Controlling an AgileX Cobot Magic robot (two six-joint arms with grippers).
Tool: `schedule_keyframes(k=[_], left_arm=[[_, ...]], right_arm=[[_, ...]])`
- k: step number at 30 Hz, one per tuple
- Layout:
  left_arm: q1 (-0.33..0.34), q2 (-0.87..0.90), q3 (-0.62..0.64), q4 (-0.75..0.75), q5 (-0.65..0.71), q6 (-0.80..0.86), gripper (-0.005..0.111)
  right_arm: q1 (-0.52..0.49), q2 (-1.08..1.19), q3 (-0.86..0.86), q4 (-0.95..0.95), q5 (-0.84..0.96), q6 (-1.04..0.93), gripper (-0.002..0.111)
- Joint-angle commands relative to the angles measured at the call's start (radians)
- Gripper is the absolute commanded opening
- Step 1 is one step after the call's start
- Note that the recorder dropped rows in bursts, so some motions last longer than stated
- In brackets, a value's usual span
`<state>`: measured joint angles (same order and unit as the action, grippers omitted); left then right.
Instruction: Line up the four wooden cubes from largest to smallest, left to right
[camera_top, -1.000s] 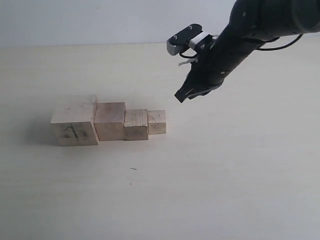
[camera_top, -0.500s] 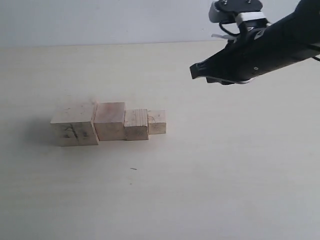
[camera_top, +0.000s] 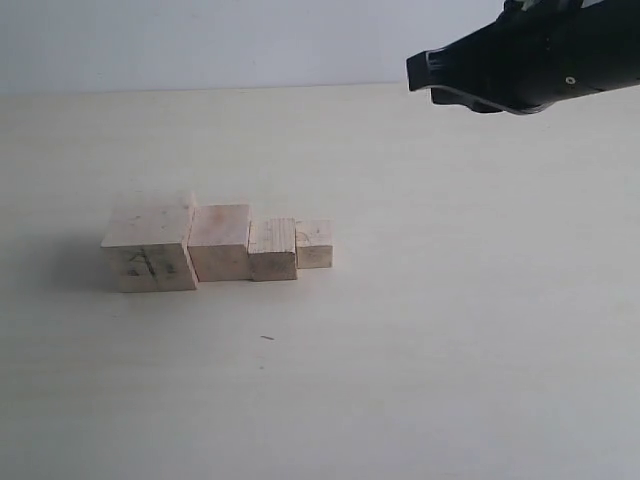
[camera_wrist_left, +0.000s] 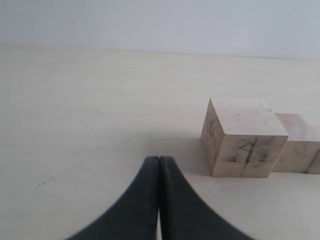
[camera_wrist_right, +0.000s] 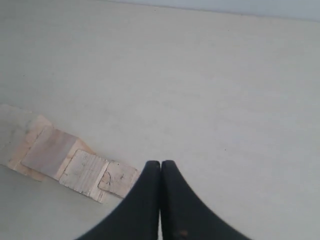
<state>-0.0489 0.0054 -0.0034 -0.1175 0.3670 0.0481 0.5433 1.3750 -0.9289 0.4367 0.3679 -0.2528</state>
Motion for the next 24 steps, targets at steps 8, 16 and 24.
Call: schedule_keyframes(k=[8,16,24], left_arm=[[-0.005,-0.005,0.003,0.002,-0.009,0.000,0.000],[-0.005,-0.005,0.003,0.002,-0.009,0.000,0.000],[-0.005,-0.005,0.003,0.002,-0.009,0.000,0.000]], right_arm=[[-0.045,-0.119,0.004,-0.381,0.083,0.336,0.000],[-0.218,-0.233,0.013,-0.403,0.131,0.370,0.000],[-0.440,-0.482,0.173,-0.412,0.082,0.360,0.000]])
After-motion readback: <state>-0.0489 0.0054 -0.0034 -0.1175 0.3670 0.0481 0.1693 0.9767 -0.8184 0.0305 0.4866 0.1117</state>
